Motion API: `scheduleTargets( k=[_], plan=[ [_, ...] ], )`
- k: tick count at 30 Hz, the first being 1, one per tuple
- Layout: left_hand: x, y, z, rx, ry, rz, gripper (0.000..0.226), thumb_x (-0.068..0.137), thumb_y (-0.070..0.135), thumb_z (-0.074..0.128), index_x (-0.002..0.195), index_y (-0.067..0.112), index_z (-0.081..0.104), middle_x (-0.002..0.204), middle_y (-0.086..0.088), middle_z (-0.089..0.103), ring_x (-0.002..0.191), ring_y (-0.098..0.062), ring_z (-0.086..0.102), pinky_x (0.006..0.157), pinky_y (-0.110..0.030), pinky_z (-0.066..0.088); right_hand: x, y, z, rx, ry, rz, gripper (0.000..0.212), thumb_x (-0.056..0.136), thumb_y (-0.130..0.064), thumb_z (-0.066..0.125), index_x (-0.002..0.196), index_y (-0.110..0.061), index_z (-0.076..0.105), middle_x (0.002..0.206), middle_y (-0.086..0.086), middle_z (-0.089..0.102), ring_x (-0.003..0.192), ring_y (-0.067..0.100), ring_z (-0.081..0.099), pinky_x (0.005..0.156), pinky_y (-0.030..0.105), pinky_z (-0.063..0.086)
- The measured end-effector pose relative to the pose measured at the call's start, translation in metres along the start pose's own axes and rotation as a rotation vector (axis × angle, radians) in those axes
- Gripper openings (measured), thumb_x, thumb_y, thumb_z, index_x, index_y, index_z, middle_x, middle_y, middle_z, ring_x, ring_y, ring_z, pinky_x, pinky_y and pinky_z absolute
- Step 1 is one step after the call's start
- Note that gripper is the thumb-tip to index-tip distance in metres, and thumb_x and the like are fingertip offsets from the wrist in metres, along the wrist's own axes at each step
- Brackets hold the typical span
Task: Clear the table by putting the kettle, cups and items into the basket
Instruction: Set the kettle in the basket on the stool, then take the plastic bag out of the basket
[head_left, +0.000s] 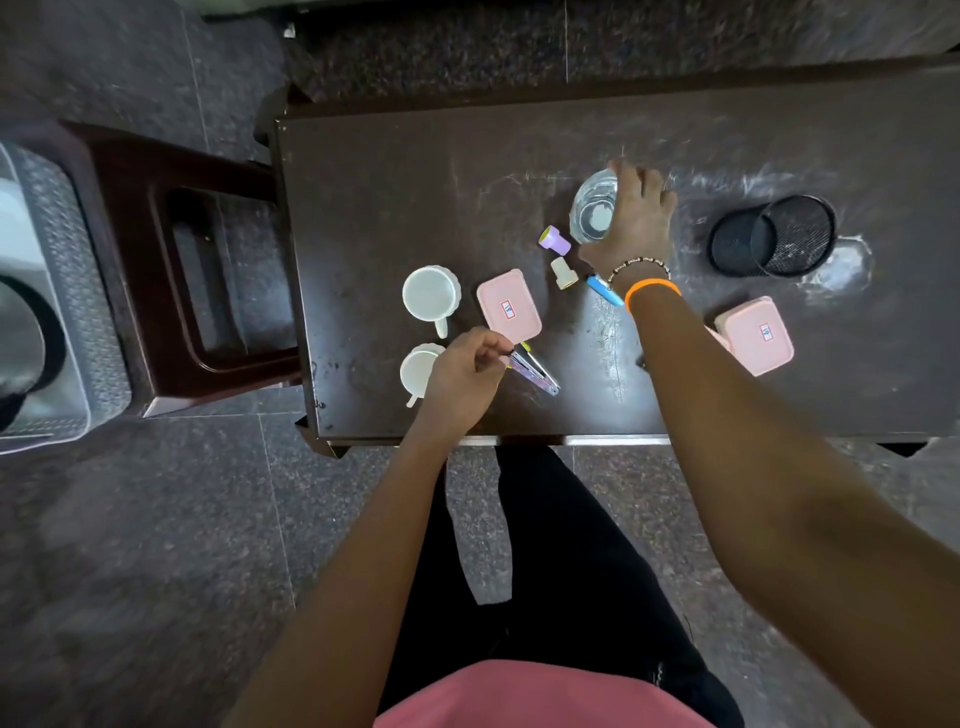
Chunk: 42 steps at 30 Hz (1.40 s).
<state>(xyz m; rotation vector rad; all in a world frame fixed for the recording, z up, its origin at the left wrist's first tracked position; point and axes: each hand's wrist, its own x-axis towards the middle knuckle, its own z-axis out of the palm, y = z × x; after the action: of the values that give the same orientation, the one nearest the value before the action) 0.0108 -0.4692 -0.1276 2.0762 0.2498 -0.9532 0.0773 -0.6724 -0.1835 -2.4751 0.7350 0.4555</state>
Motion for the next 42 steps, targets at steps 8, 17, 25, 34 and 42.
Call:
scheduleTargets(
  k=[8, 17, 25, 34, 42],
  plan=[
    [-0.011, -0.006, -0.006, -0.042, 0.039, -0.053, 0.017, 0.088, 0.005, 0.051, 0.097, 0.009, 0.065, 0.073, 0.015, 0.052, 0.065, 0.000, 0.049, 0.062, -0.001, 0.036, -0.010, 0.002, -0.006, -0.045, -0.095, -0.023, 0.078, 0.083, -0.013, 0.061, 0.148, -0.010, 0.019, 0.158, 0.016, 0.013, 0.145, 0.033, 0.015, 0.118, 0.036, 0.020],
    [-0.037, -0.036, -0.045, -0.287, 0.229, -0.068, 0.021, 0.086, 0.003, 0.055, 0.085, 0.023, 0.061, 0.080, 0.009, 0.060, 0.070, 0.004, 0.053, 0.072, -0.014, 0.042, -0.080, -0.077, 0.024, 0.007, -0.222, -0.314, 0.045, 0.088, -0.006, 0.050, 0.133, -0.004, 0.050, 0.142, 0.013, 0.048, 0.134, 0.024, 0.042, 0.109, 0.024, 0.024],
    [-0.052, -0.084, -0.139, -0.659, 0.566, -0.133, 0.022, 0.091, 0.007, 0.052, 0.086, 0.027, 0.061, 0.076, 0.006, 0.056, 0.062, -0.003, 0.050, 0.063, -0.016, 0.044, -0.147, -0.199, 0.069, 0.215, -0.337, -0.532, 0.023, 0.086, -0.006, 0.056, 0.106, -0.002, 0.067, 0.108, 0.017, 0.065, 0.096, 0.029, 0.064, 0.089, 0.028, 0.044],
    [-0.065, -0.157, -0.273, -0.935, 0.745, -0.189, 0.022, 0.091, 0.011, 0.048, 0.087, 0.028, 0.062, 0.075, 0.009, 0.056, 0.064, -0.002, 0.051, 0.063, -0.016, 0.045, -0.190, -0.353, 0.140, 0.349, -0.367, -0.567, 0.018, 0.086, -0.002, 0.056, 0.097, 0.000, 0.070, 0.099, 0.018, 0.066, 0.081, 0.027, 0.066, 0.080, 0.026, 0.050],
    [-0.047, -0.216, -0.357, -0.957, 0.679, -0.226, 0.021, 0.092, 0.011, 0.047, 0.085, 0.026, 0.061, 0.075, 0.006, 0.054, 0.066, -0.007, 0.050, 0.063, -0.017, 0.044, -0.180, -0.483, 0.224, 0.336, -0.461, -0.414, 0.040, 0.087, 0.008, 0.042, 0.123, 0.001, 0.058, 0.130, 0.018, 0.059, 0.121, 0.025, 0.055, 0.096, 0.019, 0.035]
  ],
)
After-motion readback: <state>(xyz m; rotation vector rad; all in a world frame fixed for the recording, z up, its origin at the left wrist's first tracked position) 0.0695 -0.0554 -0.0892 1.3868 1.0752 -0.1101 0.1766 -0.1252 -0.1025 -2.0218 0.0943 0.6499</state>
